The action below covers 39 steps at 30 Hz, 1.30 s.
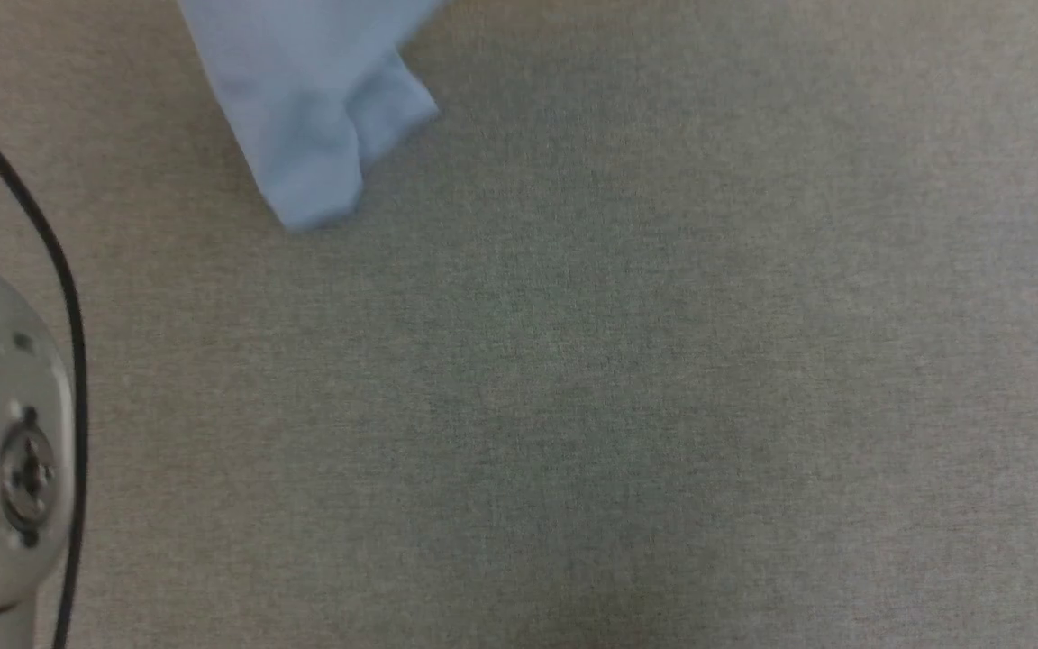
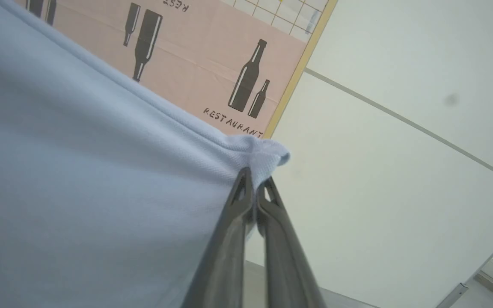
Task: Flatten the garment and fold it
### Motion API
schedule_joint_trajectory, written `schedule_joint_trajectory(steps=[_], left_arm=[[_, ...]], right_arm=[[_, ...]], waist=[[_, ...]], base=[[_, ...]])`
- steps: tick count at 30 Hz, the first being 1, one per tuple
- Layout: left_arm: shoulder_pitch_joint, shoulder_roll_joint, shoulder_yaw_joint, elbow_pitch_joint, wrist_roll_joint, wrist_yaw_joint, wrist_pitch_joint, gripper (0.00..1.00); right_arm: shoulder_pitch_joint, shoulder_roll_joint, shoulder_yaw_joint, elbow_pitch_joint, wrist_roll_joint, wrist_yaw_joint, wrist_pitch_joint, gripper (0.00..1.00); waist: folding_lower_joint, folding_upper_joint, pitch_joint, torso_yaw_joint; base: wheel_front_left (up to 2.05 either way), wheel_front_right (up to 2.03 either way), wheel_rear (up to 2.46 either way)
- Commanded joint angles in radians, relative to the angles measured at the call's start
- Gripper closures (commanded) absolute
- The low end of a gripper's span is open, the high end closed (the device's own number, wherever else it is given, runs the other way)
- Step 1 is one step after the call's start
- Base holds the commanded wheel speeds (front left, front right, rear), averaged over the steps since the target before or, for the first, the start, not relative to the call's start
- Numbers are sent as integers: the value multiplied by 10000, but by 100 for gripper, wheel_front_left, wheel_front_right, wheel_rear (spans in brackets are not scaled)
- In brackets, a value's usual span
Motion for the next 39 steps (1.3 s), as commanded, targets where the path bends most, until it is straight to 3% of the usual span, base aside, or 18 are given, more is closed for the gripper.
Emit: schedule_joint_trajectory(steps=[1,5,9,13,19,23,30,34,39], left_arm=[[-517,153,66,104,65,-146,-314,100],[-1379,253,159,460,169,-528,-1322,100],[-1261,308,149,863,246,-1016,-1866,100],[30,523,-230,1481,599,-1423,-1877,100],[3434,909,-778,1943,1171,-1704,-1718,100],[6515,997,-985,1457,1278,-1622,-1285,100],[12147,450,-710,-454,217,-912,450,100],[14481,176,-842,-1514,-356,-643,1606,100],[16288,8,-1163,-2295,-659,-241,2707,100]], right_arm=[[-407,85,-164,204,-222,-19,-298,100],[-1193,426,-491,753,-633,-19,-1190,100],[-1289,650,-606,1258,-727,-19,-1937,100],[-360,671,-125,1802,-371,-19,-2305,100],[2324,652,849,2173,1016,-19,-2303,100],[4627,470,1442,1766,2037,-19,-2119,100],[8686,97,1354,170,3148,-19,-1676,100],[10464,255,741,-633,3166,-19,-1515,100],[11986,507,271,-1489,2773,-19,-1265,100]], waist=[[-2,0,714,-208],[-2,0,795,-204],[-2,0,594,-96],[-2,0,142,40],[-2,0,-920,282],[-2,0,-1739,481],[-2,0,-2761,784],[-2,0,-3098,960],[-2,0,-3378,1065]], base=[[0,0,0],[0,0,0],[0,0,0],[0,0,0],[0,0,0],[0,0,0],[0,0,0],[0,0,0],[0,0,0]])
